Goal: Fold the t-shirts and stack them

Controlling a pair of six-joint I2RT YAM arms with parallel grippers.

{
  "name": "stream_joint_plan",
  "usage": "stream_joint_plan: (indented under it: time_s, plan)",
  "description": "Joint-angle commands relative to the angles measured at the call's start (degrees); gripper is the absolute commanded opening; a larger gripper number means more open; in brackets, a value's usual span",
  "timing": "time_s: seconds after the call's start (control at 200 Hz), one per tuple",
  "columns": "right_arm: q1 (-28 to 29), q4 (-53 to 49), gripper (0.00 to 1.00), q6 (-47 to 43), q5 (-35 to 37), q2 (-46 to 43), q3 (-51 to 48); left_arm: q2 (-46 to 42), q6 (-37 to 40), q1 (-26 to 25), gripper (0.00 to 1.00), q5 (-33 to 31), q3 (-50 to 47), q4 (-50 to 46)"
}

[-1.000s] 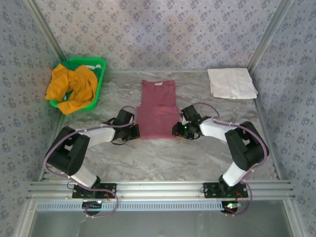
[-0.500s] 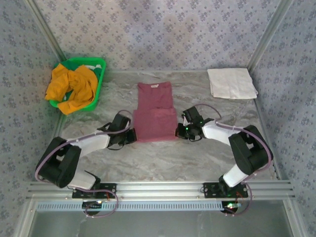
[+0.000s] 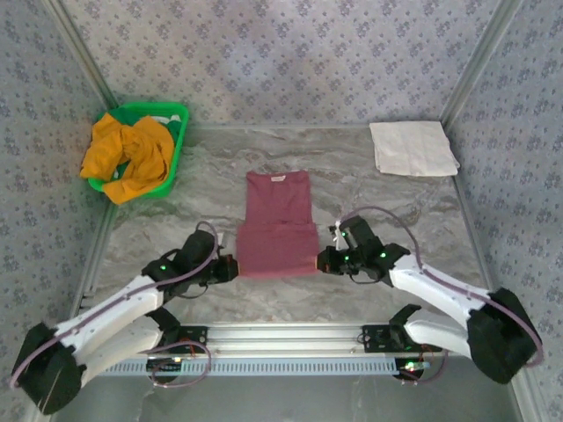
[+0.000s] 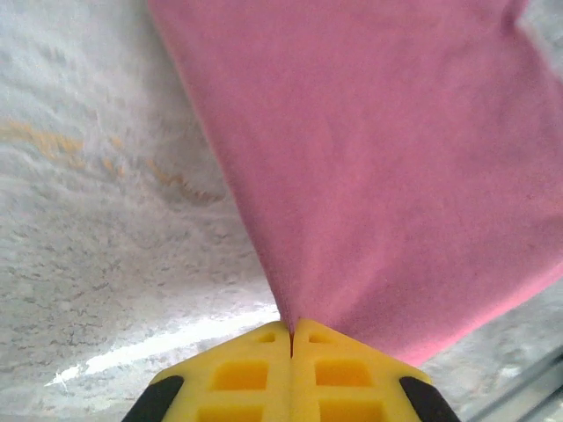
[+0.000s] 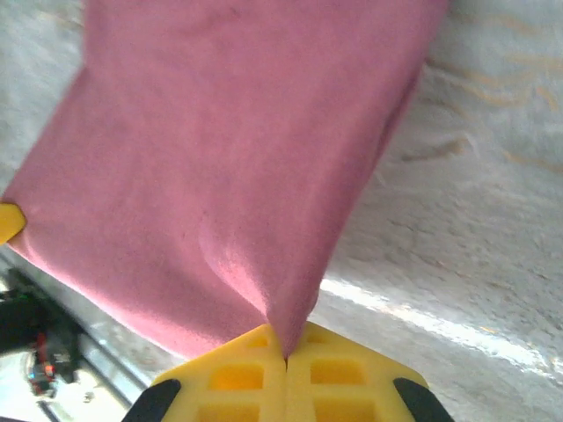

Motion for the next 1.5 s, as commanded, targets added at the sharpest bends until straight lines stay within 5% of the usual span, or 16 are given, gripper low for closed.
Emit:
stream_joint_plan:
  time_s: [0.0,0.425,1.014,1.104,1.259,1.354,1.499]
  plan:
    - [-0.6,-4.2,0.0,-1.6,3.4,-1.4,5.5,-0.7,2.0,1.7,0.0,-2.3,7.6,-5.3]
    - [-10.3,0.1,0.0,-11.1,3.3,14.3,25.8,19.4,13.2,16.2,0.0,5.7,26.2,3.7]
    - [-18.5,4.5,0.0,-12.6,-0.1,37.5,41.8,44.6,22.3,23.3,0.0,6.4,41.4,9.6]
    - [-20.0,5.0,0.24,-12.7,-1.5,44.3,48.3,51.9,24.1,24.5,0.32,5.5,48.6,8.8]
    - [-23.8,-1.6,0.45,-13.8,-5.2,58.5,66.0,65.3,26.1,27.2,0.4,-0.9,66.2,2.8]
    - [-24.6,-3.9,0.47,-15.9,-7.3,58.8,68.1,64.6,24.2,27.3,0.35,-3.5,67.8,0.5]
    - [-23.4,-0.9,0.39,-16.0,-7.7,49.8,55.8,54.4,20.5,22.6,0.39,-3.6,51.7,9.7]
